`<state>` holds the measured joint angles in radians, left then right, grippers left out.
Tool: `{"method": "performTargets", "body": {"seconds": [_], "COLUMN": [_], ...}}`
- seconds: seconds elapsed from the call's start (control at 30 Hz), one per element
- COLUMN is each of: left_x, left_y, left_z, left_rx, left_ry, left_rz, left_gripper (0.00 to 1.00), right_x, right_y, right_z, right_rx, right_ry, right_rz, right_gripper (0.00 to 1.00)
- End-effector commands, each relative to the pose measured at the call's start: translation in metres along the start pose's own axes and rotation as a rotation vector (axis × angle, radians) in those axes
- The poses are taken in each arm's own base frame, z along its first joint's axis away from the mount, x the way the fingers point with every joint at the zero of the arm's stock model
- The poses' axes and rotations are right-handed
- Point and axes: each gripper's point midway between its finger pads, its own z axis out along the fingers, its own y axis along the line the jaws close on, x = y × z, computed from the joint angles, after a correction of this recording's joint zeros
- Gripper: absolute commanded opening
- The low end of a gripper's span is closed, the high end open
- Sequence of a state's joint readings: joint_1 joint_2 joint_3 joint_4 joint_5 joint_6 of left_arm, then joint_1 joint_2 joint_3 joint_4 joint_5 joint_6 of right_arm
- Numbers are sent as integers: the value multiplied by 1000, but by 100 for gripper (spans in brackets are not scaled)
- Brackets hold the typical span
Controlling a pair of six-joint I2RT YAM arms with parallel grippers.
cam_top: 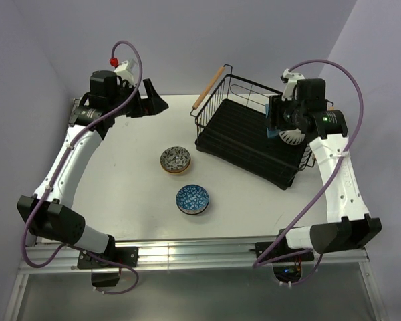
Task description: Load the bowls into the dish rack
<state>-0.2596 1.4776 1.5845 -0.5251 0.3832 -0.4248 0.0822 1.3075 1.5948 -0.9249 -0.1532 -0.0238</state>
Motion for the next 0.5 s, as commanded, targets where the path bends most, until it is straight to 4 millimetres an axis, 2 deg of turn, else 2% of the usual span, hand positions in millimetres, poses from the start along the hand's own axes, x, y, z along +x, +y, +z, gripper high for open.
{"method": "performTargets", "body": {"seconds": [0.0,0.13,0.33,0.47], "left_x": [-16,-9,1,-2], "left_y": [19,38,46,49], "left_z": [-12,-13,-14,-18], "left_rx": [-130,-214,-226,-240], "left_ry": [-61,-52,-37,-58], "left_rz": [52,75,64,60], "left_gripper": [99,100,100,100], "right_x": [5,36,52,61], "right_y": [-30,-51,-75,-86], "right_z": [-2,13,24,30], "right_rx": [147,235,348,398], "right_ry": [64,171,274,321], "right_rz": [-53,-98,-126,-134], "right_gripper": [0,0,0,0]}}
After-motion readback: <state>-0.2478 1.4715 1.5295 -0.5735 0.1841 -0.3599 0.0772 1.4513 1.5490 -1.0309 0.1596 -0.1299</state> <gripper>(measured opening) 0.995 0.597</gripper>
